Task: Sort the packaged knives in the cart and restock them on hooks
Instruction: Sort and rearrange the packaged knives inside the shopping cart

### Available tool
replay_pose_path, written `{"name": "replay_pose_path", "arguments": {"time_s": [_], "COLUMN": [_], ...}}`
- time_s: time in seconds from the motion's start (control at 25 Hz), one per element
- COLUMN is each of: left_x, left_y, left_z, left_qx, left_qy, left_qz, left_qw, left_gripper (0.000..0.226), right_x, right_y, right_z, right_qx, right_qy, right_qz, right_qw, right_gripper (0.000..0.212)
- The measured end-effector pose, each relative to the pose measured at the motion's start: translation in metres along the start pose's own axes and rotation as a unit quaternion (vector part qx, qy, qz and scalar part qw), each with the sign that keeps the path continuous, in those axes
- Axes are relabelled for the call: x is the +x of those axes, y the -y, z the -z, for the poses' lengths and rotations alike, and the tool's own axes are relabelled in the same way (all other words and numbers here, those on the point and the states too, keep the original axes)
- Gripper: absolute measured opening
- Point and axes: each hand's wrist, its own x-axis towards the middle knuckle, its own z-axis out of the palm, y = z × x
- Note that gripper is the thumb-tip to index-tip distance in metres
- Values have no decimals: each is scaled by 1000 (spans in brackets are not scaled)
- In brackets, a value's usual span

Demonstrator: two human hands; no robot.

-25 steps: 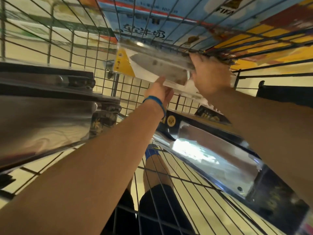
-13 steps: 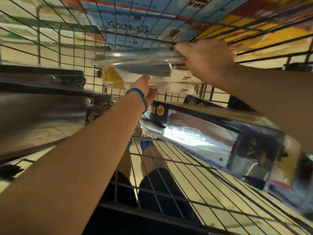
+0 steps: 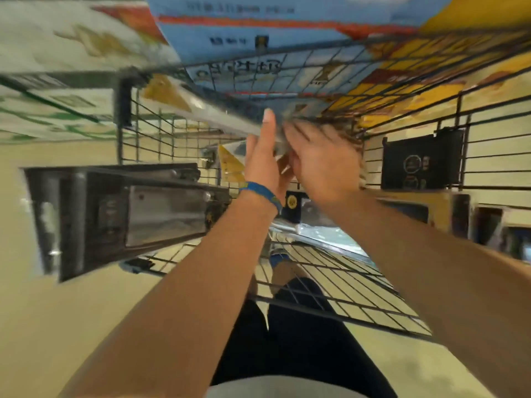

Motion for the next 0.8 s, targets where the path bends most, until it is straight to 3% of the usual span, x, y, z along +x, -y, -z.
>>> {"name": "replay_pose_path", "arguments": {"time_s": [0.16,0.28,0.36,0.44,0.52,0.6,0.68,0.8], "left_x": [-24,-48,-66,-86,-105,-122,-135,-149], "left_y": [-16,-28,-38,-45,-51,-56,-57,-58], "left_z": [5,21,31,37,36,36,38,49], "left_qx": [16,93,120,107,103,112,134,158], "left_qy": [-112,-110,-79,-53,-33,-4,26,40], "left_qz": [37,27,9,0,1,5,-1,-18], "left_qw": [993,989,990,993,994,994,991,986], "left_gripper": [64,53,39,30,37,57,64,43], "right_x": [-30,-44,-41,-33,-28,-32,-44,-82], "right_y": [30,41,44,44,46,50,47,33], "right_z": [19,42,61,79,91,101,112,127], "right_qx": [21,25,93,180,243,322,383,402], "right_qy": [-21,-62,-72,23,133,184,179,103], "right_qz": [9,29,-16,-99,-140,-152,-177,-216], "right_qw": [1000,997,993,978,951,916,889,884], "right_gripper": [53,49,43,58,72,63,51,39]}}
